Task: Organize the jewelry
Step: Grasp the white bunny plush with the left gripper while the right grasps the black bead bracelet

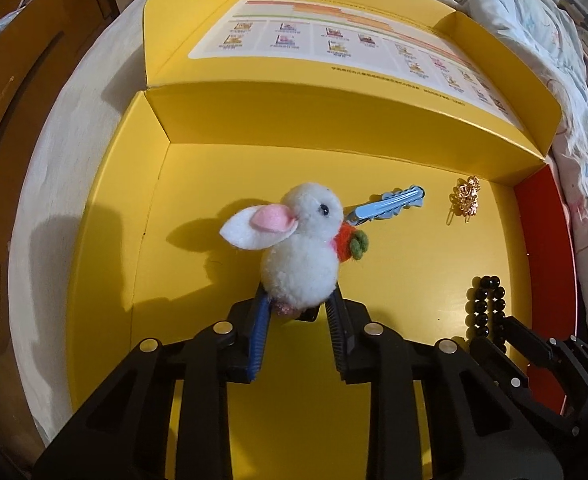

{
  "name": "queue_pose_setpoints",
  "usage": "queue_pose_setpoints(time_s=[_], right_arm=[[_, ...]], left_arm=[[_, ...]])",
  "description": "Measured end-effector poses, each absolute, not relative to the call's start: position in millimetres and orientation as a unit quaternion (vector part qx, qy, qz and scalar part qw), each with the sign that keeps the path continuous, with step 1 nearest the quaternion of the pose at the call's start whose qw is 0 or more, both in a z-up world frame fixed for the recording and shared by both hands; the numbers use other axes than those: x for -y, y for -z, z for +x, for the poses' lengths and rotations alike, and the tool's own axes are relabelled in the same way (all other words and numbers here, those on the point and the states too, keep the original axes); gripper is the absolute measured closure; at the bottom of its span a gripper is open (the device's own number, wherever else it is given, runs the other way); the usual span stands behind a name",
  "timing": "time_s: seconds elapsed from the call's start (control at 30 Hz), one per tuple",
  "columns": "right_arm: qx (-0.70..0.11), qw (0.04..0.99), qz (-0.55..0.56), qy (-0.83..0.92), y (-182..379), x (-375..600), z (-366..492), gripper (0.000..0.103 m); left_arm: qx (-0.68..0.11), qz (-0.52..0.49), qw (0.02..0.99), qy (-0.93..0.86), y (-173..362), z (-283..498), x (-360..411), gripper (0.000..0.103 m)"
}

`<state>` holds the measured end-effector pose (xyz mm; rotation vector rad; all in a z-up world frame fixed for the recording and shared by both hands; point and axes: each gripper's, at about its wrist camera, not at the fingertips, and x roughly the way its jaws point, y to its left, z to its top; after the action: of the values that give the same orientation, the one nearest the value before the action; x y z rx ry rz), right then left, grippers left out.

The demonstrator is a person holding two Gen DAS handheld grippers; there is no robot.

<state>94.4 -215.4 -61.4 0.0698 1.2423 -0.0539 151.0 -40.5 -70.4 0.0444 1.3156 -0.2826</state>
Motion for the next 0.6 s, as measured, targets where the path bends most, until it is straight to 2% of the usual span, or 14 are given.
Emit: queue_pose_setpoints(time_s=[0.2,0.33,0.6], right_arm=[[-0.572,0.819,0.035,0.026,53,217,92,0.072],[-0.561,0.826,0.043,0.026,45,216,83,0.077],[-0.569,0.821,0.027,0.018,46,204,83,0.076]], left_arm=[[-0.597,0.012,0.790,0.137,56,152,37,0.076],[-0.591,0.007,0.794,0.139,48,148,38,0.076],[-0.592,0.003,0.794,0.141,47,145,39,0.076]])
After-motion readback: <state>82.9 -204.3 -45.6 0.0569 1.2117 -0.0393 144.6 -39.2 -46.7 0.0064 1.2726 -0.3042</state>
